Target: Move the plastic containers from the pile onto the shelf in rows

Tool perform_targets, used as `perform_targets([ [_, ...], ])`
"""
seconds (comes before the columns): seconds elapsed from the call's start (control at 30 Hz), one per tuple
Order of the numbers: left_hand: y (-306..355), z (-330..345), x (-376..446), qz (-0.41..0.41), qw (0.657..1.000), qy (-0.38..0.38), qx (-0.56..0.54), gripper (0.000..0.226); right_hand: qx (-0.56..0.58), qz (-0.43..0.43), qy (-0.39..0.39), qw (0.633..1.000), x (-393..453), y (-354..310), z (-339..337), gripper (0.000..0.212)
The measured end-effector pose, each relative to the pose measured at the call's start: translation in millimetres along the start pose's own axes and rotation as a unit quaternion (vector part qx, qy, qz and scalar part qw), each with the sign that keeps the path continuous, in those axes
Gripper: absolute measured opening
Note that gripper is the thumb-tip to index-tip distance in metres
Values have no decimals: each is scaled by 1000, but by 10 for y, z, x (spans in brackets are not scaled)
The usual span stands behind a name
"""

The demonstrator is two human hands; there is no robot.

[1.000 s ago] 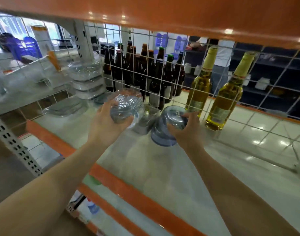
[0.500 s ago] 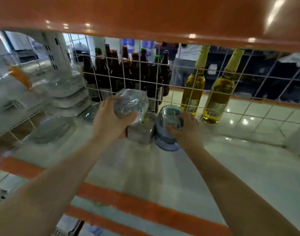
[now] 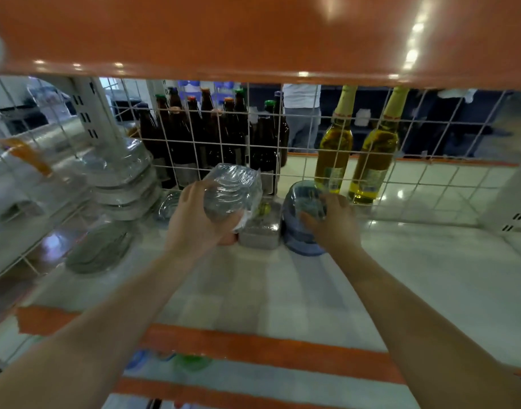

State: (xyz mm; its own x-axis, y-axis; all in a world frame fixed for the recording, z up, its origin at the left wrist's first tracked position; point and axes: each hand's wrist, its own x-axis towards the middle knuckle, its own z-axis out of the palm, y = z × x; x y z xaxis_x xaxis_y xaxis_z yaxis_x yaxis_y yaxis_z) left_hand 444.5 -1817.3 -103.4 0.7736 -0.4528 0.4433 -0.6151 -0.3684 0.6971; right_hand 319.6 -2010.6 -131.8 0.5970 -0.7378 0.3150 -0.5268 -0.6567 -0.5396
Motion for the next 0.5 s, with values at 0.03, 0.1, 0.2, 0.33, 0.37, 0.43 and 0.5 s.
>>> perform_targets([
  [0.03,10,-2,-18,2,1000,-2,0,63,-3,-1,6,1000,-22,-25,-21,55],
  [0.1,27,2,-59,8,1000,-10,10,68,-4,-6,9,1000,-64,-76,-58,56],
  [0.2,25,12,-102,20,999,-16,32,77,-2,-14,1,1000,-105,-139,-104,53],
  [0.33,2,-9,-128,1,999,-4,34,85,27,-39,-1,999,-146,-212,-149,49],
  [0.37,-3,-29,-132,-11,999,-1,32,89,32,-50,-1,998,-148,-228,-147,48],
  [0.43,-56,-81,-145,-40,999,4,35,94,45,-68,-4,997,-145,-267,-122,42],
  [0.5,-133,-162,-185,-47,998,18,36,94,59,-80,-3,995,-134,-320,-73,35],
])
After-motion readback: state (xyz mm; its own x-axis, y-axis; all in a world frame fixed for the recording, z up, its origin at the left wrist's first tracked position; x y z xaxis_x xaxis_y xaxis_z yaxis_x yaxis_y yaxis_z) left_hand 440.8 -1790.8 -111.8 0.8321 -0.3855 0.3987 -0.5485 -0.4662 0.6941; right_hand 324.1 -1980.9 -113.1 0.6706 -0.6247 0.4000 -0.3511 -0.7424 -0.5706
